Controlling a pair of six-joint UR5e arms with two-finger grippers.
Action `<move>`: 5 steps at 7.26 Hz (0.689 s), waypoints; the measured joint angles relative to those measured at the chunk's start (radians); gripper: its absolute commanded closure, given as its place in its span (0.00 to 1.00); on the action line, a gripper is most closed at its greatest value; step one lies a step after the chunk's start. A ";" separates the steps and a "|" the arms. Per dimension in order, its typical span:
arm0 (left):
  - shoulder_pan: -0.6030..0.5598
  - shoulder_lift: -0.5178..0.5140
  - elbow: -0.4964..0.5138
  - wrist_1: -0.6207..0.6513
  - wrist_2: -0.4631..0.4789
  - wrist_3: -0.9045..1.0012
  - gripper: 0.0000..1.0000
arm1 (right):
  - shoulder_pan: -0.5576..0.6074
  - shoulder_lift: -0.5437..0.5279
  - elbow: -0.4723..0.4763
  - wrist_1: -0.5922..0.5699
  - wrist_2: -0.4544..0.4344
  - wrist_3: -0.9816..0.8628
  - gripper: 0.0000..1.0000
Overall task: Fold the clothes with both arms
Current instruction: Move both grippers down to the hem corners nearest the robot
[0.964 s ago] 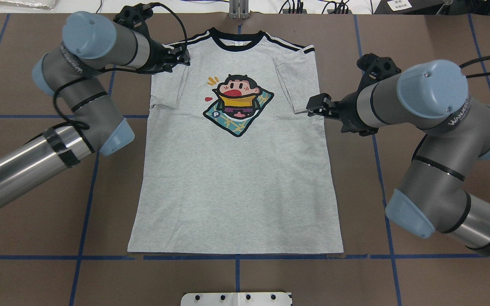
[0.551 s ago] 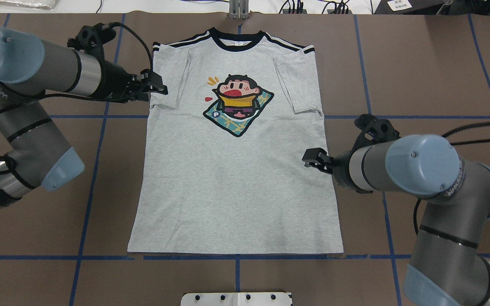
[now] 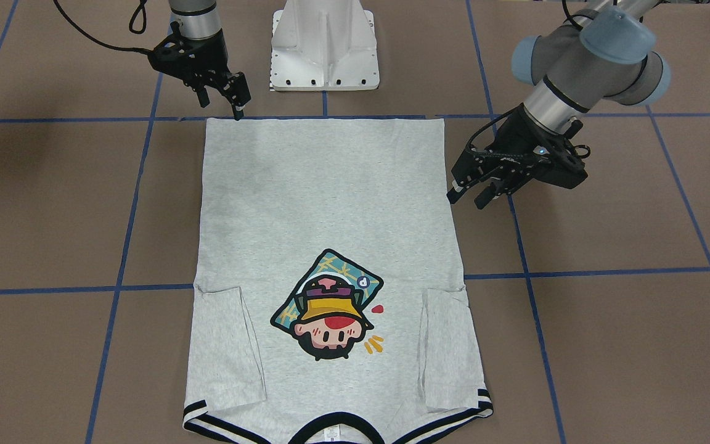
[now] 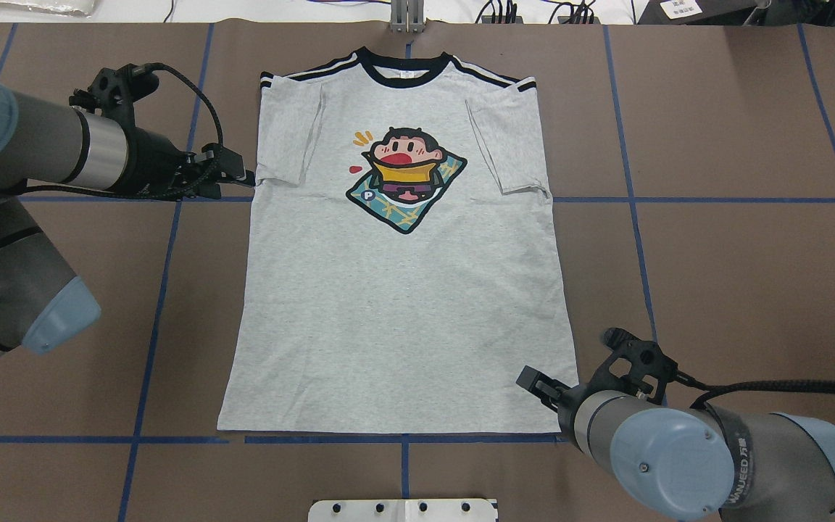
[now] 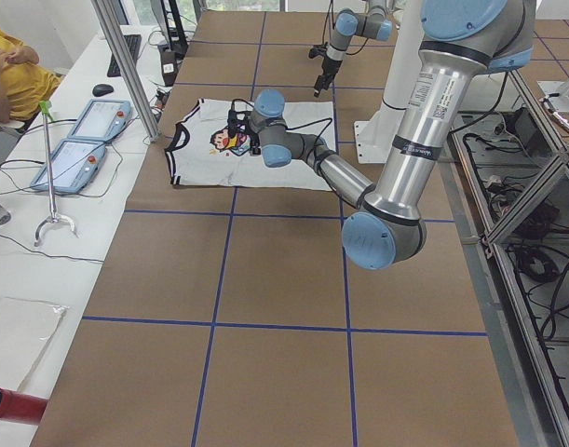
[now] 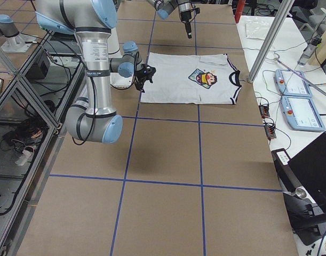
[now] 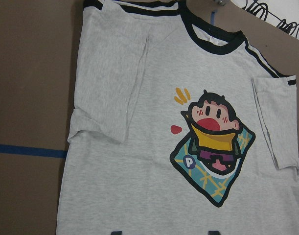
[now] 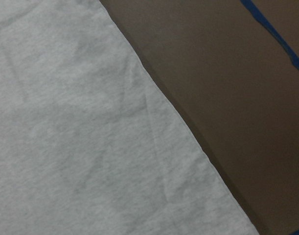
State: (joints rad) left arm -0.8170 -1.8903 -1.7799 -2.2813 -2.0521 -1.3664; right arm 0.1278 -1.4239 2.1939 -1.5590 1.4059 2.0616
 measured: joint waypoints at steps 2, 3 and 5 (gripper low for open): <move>0.002 0.012 -0.001 -0.001 0.002 0.001 0.32 | -0.025 0.000 -0.029 -0.016 -0.007 0.054 0.07; 0.003 0.012 -0.001 -0.001 0.002 0.001 0.32 | -0.033 0.000 -0.045 -0.018 -0.007 0.071 0.07; 0.006 0.011 -0.001 -0.001 0.002 0.000 0.31 | -0.038 -0.001 -0.063 -0.019 -0.004 0.081 0.11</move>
State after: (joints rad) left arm -0.8114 -1.8794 -1.7807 -2.2825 -2.0505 -1.3662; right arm 0.0902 -1.4246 2.1306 -1.5784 1.4018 2.1430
